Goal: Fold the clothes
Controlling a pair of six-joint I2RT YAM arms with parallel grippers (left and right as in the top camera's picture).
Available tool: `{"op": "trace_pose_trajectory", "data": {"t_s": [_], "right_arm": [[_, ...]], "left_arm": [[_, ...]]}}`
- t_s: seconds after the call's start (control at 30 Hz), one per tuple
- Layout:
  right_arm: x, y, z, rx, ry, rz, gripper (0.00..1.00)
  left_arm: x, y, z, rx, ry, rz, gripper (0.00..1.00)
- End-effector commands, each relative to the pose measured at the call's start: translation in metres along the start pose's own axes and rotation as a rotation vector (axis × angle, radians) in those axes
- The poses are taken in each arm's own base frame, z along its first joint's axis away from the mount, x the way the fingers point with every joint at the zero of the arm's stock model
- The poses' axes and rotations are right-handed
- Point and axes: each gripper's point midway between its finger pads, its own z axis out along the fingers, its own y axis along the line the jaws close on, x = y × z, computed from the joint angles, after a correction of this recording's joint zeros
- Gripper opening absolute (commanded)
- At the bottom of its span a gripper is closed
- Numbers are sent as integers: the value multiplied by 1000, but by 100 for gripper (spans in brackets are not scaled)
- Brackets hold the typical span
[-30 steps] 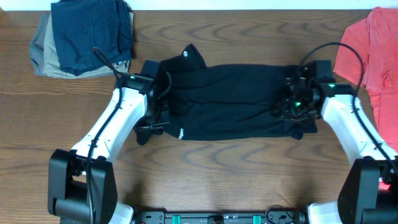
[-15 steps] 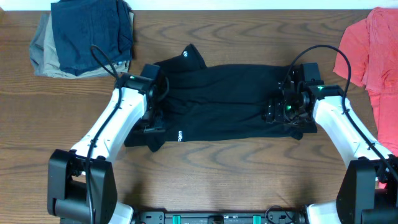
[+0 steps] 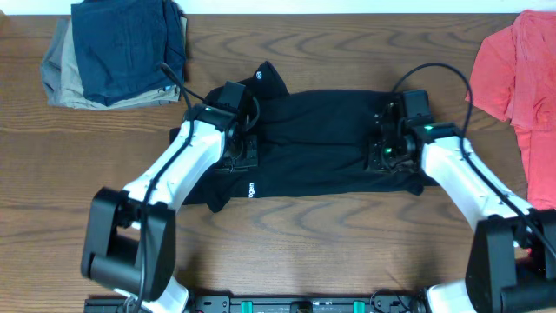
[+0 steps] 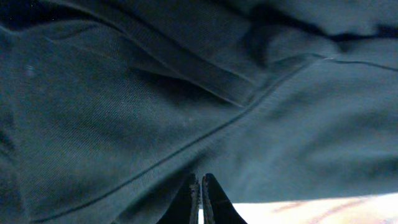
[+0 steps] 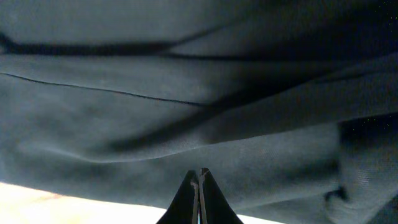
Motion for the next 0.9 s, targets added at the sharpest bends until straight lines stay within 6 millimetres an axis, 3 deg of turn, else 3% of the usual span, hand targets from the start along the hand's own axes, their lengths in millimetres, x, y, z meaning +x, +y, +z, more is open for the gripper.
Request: {"op": "trace_pose_trajectory", "data": {"t_s": [0.0,0.3,0.43,0.57,0.67,0.87], "right_arm": [[9,-19,19,117,34,68,1],[18,-51,46,232,99,124,1],[24,-79,40,384,100,174,1],[34,-84,36,419,133,198,1],[43,-87,32,443,158,254,1],[57,-90,26,468,213,263,1]], "left_arm": [[1,10,15,-8,47,-16,6],[7,52,45,-130,138,-99,6],[9,82,44,-217,152,-182,6],[16,95,44,-224,176,-222,6],[31,105,49,-241,216,-270,6],[83,121,65,-295,324,-375,6]]}}
